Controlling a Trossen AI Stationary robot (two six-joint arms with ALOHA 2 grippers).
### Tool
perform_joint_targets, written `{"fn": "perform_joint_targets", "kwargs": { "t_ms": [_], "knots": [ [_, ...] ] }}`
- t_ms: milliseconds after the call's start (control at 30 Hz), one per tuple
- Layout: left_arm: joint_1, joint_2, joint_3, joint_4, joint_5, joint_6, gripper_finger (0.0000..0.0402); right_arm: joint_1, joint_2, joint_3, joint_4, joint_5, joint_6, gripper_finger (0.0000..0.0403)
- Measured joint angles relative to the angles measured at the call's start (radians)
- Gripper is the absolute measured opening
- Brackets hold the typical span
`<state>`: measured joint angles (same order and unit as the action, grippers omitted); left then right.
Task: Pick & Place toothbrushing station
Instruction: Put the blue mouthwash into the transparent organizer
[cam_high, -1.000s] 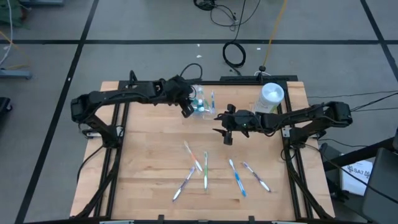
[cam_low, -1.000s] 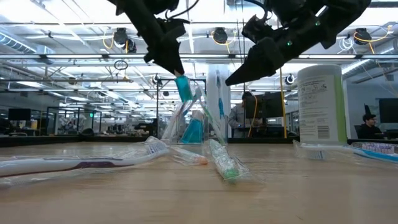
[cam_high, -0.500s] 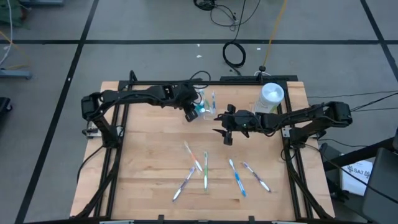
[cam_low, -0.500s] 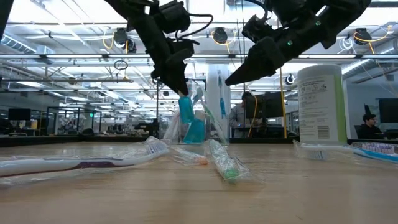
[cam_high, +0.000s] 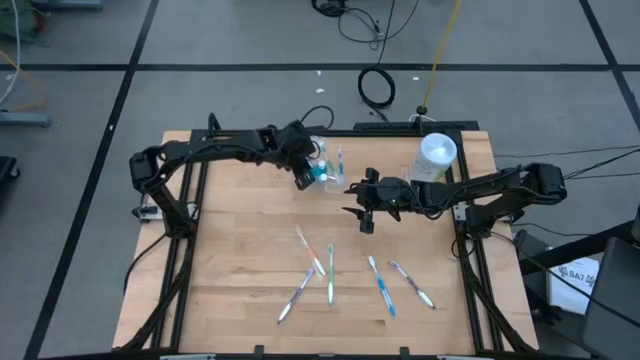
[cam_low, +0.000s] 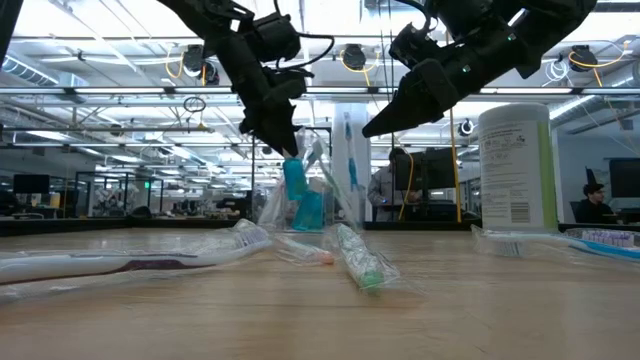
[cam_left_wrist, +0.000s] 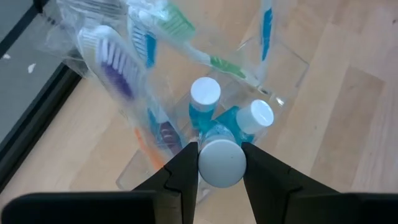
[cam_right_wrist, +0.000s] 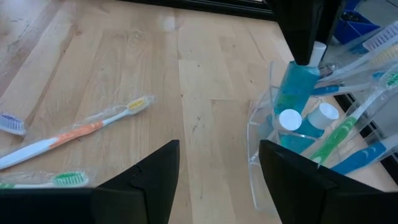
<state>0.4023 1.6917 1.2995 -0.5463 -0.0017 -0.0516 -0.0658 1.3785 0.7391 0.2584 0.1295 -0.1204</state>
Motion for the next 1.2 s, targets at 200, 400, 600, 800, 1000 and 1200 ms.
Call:
{"fn": "perform_joint_targets", "kwargs": {
  "t_ms": [200, 400, 600, 800, 1000, 1200],
  "knots": [
    [0.009, 0.003, 0.000, -0.008, 0.029, 0.028, 0.0113, 0.000, 0.000, 0.000, -0.001, 0.000, 0.000, 0.0212],
    [0.009, 0.004, 0.000, -0.013, 0.030, 0.062, 0.0114, 0.000, 0.000, 0.000, -0.001, 0.000, 0.000, 0.0212],
    [0.009, 0.005, 0.000, -0.013, 0.031, 0.077, 0.0159, 0.000, 0.000, 0.000, -0.001, 0.000, 0.000, 0.0212],
    [0.008, 0.005, 0.000, 0.002, 0.027, 0.077, 0.0218, 0.000, 0.000, 0.000, -0.001, 0.000, 0.000, 0.0212],
    [0.008, 0.000, 0.000, 0.024, 0.020, 0.073, 0.0238, 0.000, 0.000, 0.000, -0.002, 0.000, 0.000, 0.0212],
    [0.004, -0.055, 0.001, 0.013, 0.053, 0.077, 0.0239, 0.000, 0.000, 0.000, -0.002, 0.000, 0.000, 0.0212]
  ]
}}
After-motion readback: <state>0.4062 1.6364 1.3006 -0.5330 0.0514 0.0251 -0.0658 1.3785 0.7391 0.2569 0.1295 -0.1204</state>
